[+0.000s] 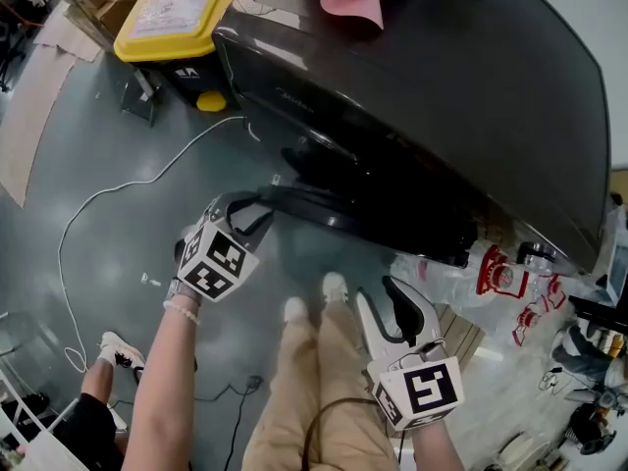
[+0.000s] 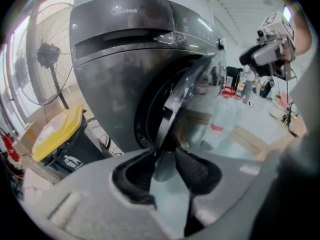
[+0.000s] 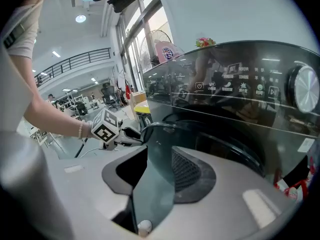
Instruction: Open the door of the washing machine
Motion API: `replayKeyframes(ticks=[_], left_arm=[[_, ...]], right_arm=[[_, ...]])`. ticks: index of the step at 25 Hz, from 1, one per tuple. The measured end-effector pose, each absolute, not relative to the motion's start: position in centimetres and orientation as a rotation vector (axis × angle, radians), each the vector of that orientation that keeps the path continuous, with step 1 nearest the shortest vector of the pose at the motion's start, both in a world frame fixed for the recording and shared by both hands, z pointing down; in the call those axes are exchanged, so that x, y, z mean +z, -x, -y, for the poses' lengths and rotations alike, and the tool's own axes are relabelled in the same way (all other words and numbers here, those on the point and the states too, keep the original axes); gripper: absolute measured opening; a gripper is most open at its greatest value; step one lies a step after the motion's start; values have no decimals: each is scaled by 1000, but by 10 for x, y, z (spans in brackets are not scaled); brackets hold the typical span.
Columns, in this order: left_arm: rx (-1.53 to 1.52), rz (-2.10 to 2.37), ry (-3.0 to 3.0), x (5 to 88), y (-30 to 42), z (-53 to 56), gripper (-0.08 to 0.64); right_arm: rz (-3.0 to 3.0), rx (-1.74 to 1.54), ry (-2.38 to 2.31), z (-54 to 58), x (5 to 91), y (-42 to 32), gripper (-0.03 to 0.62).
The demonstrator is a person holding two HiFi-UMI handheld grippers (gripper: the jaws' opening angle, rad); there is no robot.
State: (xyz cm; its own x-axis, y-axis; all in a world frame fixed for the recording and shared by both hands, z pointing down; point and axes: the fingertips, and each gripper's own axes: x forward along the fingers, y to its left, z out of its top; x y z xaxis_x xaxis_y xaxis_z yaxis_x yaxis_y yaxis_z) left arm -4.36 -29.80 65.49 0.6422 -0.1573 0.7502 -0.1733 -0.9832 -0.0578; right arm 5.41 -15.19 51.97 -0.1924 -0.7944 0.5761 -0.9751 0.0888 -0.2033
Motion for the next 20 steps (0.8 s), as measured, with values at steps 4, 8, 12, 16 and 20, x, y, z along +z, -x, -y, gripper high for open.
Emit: replayKeyframes(ticks=[4,8,12,16,20], left_arm=[[1290,301,-2818,656,54,284,118],[1290,329,-2805,656,64,272,118],[1288,347,-2789,657,72,260,117],[1285,378,-2771,658,77,251,115],[1297,396,-2752,658,86,236,112]], right_arm=[[2046,789,-1768,142,515,-52,135],[2038,769,-1775,133,507,-50,135],[2039,767,-1778,123,504,-48,135],[2042,766,-1778,117,503,-50,135],[2049,762,-1779,107,501,-50,135]])
